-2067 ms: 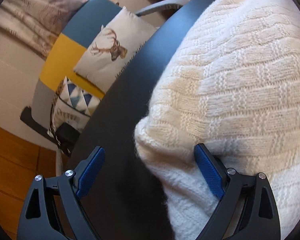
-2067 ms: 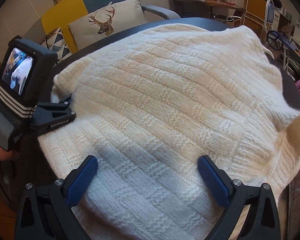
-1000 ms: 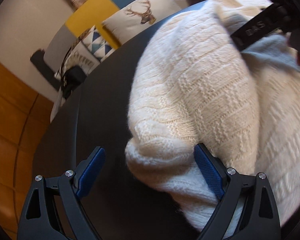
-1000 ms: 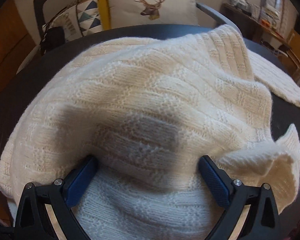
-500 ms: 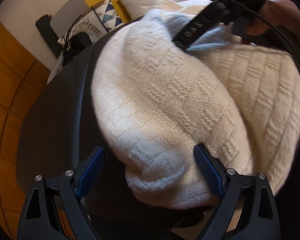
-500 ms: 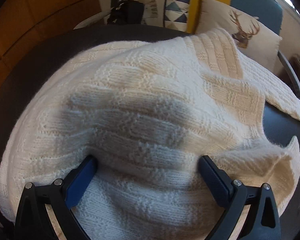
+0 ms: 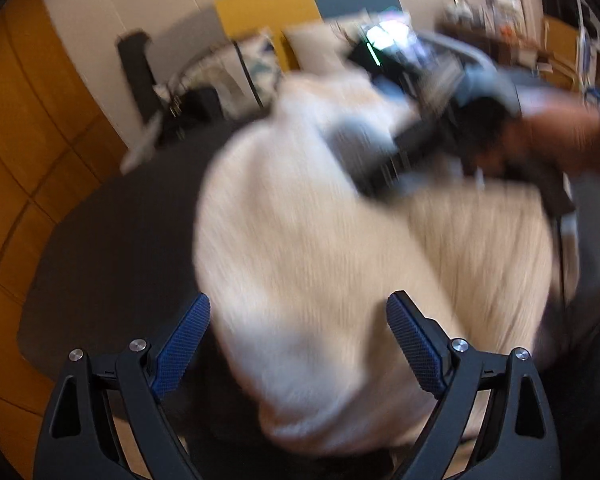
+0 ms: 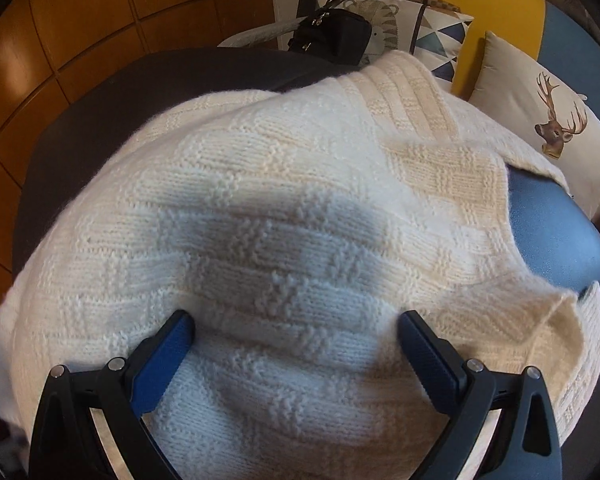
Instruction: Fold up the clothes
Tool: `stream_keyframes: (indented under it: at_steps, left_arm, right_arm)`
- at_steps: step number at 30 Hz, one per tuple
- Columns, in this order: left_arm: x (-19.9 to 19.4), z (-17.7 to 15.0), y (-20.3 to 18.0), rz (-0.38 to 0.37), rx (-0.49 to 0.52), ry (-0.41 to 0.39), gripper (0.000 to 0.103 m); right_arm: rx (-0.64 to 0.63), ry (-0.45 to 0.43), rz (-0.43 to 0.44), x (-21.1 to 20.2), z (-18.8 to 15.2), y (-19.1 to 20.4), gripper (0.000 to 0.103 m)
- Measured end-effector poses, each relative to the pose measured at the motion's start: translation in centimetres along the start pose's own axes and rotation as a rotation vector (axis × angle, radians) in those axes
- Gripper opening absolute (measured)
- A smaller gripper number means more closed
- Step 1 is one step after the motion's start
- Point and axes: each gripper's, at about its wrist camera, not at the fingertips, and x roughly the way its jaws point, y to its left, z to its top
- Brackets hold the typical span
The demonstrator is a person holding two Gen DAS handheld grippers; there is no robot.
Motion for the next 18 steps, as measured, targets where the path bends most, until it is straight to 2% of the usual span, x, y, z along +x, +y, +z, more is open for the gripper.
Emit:
stream_keyframes:
  at_steps: [2, 5, 10, 18]
  left_arm:
    - [0.1, 1.2, 1.3, 0.024, -0.007, -0.017, 0.093]
    - [1.1, 2.2, 2.8, 0.021, -0.035, 0.004, 0.093]
    - [2.1, 1.6, 3.9, 0.049, -0.06, 0.031, 0.093]
    - [6.1, 4.5, 4.5, 0.054, -0.046, 0.067, 0.093]
  right_arm:
    - [0.006, -0.007, -0.006, -0.3, -0.3, 0.7, 0.103]
    - [0.012, -0.004, -0.015, -0.4, -0.2, 1.5, 0.103]
    - [0.025, -0.007, -0.025, -1.0, -0.6, 3.3, 0.103]
    - [0.035, -0.021, -0.029, -2.2, -1.2, 6.5, 0.103]
